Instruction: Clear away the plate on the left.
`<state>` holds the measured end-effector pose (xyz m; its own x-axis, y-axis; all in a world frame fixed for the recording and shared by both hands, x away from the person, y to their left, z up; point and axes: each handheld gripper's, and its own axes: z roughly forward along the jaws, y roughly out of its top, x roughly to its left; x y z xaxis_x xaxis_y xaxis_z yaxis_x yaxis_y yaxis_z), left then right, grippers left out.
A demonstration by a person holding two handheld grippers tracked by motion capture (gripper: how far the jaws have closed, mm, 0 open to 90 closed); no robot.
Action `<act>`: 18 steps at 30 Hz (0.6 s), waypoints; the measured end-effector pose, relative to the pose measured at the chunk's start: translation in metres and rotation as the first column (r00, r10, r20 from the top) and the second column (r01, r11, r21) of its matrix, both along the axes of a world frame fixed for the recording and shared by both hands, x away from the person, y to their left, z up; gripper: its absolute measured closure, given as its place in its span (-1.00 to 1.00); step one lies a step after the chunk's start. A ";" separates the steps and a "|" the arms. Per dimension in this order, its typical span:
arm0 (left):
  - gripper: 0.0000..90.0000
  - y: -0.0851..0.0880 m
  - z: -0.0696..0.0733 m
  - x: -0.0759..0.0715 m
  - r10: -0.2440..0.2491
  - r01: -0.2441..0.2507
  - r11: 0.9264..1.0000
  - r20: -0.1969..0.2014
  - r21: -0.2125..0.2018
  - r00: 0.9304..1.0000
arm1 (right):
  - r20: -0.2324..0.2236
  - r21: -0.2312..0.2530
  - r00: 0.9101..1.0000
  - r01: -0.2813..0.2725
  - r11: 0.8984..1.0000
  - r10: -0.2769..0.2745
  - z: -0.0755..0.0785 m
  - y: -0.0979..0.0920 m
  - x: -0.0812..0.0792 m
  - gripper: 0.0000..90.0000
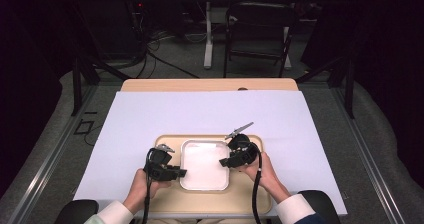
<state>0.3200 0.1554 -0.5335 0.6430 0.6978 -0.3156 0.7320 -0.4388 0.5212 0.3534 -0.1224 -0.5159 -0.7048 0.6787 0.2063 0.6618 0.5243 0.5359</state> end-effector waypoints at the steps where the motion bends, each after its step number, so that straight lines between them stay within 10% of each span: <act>1: 0.69 0.000 0.000 0.000 0.000 0.000 1.000 0.001 0.004 1.000 | -0.008 -0.005 1.000 0.005 1.000 -0.005 0.000 0.000 0.000 0.36; 18: 0.62 0.003 -0.007 0.004 0.016 -0.018 0.999 -0.044 -0.030 0.999 | -0.018 -0.032 1.000 0.004 0.999 -0.004 -0.007 0.003 0.004 0.35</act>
<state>0.3241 0.1581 -0.5400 0.6163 0.6982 -0.3644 0.7615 -0.4103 0.5018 0.3571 -0.1192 -0.5231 -0.6983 0.6880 0.1975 0.6735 0.5382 0.5067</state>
